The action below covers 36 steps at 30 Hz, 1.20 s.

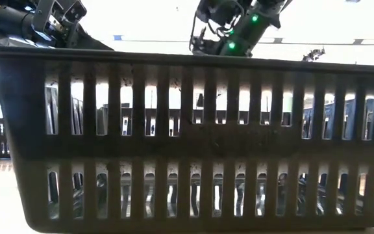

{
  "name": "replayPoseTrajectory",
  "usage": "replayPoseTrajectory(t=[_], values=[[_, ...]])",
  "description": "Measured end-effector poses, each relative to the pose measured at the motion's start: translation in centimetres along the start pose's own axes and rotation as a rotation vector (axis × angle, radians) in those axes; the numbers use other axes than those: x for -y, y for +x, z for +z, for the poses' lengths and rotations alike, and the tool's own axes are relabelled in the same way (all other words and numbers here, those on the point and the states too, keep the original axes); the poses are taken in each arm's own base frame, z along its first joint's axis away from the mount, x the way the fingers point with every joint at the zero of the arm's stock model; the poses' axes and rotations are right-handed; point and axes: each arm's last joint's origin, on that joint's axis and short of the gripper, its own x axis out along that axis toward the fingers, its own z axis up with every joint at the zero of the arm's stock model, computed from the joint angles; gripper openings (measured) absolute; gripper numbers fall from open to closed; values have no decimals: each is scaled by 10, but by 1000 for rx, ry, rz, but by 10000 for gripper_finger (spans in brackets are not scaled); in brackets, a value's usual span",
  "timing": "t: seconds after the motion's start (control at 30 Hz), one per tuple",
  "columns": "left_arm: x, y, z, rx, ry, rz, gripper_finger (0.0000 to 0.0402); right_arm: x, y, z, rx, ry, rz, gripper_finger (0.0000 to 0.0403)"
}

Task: Pick & Place Travel size toiletries
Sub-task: Put the blue bottle into the middle left black bin

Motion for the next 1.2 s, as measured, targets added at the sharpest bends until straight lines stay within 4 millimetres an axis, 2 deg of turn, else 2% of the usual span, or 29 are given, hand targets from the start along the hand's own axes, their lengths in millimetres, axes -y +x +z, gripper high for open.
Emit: replayPoseTrajectory(t=[0.17, 0.27, 0.4, 0.6, 0.7, 0.8, 1.0, 1.2], values=[[0, 0, 0, 0, 0, 0, 0, 3, -1, -12, -124, -68, -20, 137], [0, 0, 0, 0, 0, -3, 0, 1, -2, -18, -184, -120, 21, 163], [0, 0, 0, 0, 0, -3, 0, -1, -3, -18, -199, -115, 97, 171], [0, 0, 0, 0, 0, -3, 0, 7, 3, -2, -88, 106, 108, 166], [0, 0, 0, 0, 0, -3, 0, 13, 5, 3, -62, 140, 99, 174], [0, 0, 0, -1, 0, -3, 0, 16, 13, 2, -68, 151, 89, 193], [0, 0, -1, -11, 0, -3, 0, 14, 40, -8, -98, 156, 62, 242], [0, 0, -3, -26, 0, -3, 0, 21, 56, -10, -107, 251, 38, 251]])
